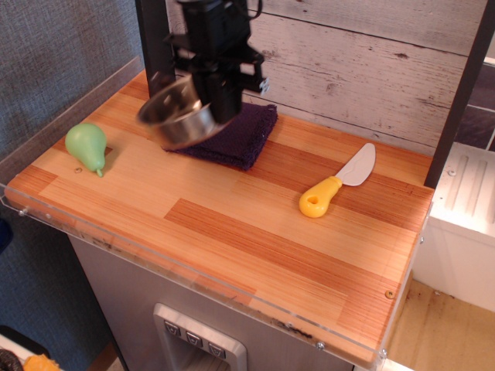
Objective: Move the silver vessel and place it in the bottom center of the table.
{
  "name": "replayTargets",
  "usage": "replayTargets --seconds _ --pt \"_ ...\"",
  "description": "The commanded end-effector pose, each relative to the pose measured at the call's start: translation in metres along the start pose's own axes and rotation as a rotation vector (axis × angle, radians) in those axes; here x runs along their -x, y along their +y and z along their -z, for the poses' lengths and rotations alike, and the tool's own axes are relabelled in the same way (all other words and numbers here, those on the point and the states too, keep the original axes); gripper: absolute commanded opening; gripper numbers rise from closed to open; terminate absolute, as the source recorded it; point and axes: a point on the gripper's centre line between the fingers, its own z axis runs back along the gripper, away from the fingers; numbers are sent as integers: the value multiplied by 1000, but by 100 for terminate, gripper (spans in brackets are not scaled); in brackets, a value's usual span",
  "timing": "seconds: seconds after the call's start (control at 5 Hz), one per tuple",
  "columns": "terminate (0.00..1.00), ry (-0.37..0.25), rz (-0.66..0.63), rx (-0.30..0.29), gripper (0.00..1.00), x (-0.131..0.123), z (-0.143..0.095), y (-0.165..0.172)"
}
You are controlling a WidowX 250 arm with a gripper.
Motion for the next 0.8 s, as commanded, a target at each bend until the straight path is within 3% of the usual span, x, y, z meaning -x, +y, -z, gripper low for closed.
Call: replayTargets --seconds 0.0,0.4,0.6 --pt "0 48 18 -33 0 40 13 -32" --pt "0 150 -154 -18 0 61 56 -48" --pt "0 162 -240 8 0 62 63 -54"
